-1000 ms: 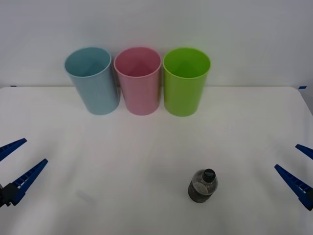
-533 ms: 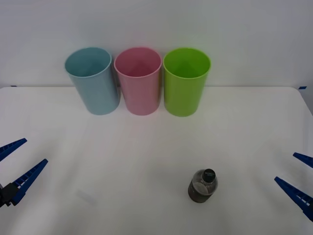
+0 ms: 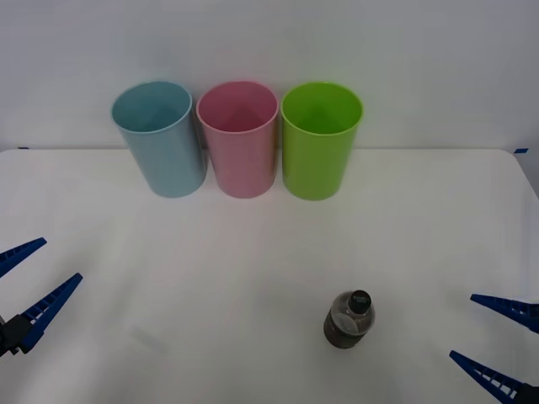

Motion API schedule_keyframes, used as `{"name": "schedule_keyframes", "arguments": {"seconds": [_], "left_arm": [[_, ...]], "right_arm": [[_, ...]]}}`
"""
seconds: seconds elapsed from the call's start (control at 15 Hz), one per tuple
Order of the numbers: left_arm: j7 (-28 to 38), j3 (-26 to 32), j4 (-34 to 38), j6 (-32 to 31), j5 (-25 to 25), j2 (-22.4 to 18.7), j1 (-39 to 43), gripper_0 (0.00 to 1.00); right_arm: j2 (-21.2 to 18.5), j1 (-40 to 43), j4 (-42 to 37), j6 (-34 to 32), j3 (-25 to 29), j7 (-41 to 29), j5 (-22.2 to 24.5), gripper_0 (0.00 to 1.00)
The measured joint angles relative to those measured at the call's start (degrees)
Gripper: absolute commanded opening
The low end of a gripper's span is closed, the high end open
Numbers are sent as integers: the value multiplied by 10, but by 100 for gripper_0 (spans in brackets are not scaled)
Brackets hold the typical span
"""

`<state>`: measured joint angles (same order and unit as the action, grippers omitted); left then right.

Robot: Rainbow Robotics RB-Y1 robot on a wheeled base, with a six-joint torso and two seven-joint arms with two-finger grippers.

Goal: Grasp the object on the table and drop it into the matching bin: aluminum can to the light blue bin, PET bottle to the pink bin.

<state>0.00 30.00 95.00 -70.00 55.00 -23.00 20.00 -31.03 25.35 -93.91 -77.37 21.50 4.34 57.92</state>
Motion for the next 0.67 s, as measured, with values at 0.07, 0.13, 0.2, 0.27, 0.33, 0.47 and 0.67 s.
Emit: {"name": "schedule_keyframes", "arguments": {"seconds": [0.07, 0.13, 0.2, 0.27, 0.33, 0.47, 0.67], "left_arm": [[0, 0, 0, 0, 0, 0, 0, 100], [0, 0, 0, 0, 0, 0, 0, 100], [0, 0, 0, 0, 0, 0, 0, 100], [0, 0, 0, 0, 0, 0, 0, 100], [0, 0, 0, 0, 0, 0, 0, 100], [0, 0, 0, 0, 0, 0, 0, 100], [0, 0, 0, 0, 0, 0, 0, 100]], "right_arm": [[-1, -2, 0, -1, -11, 7, 2, 100], [-1, -5, 0, -1, -20, 13, 5, 100], [-1, -8, 0, 0, -30, 20, 8, 100], [-1, -12, 0, 1, -40, 27, 13, 100], [-1, -15, 0, 3, -47, 39, 18, 100], [1, -29, 14, 8, -62, 79, 28, 100], [3, -65, 60, 7, -89, 121, 44, 100]]}}
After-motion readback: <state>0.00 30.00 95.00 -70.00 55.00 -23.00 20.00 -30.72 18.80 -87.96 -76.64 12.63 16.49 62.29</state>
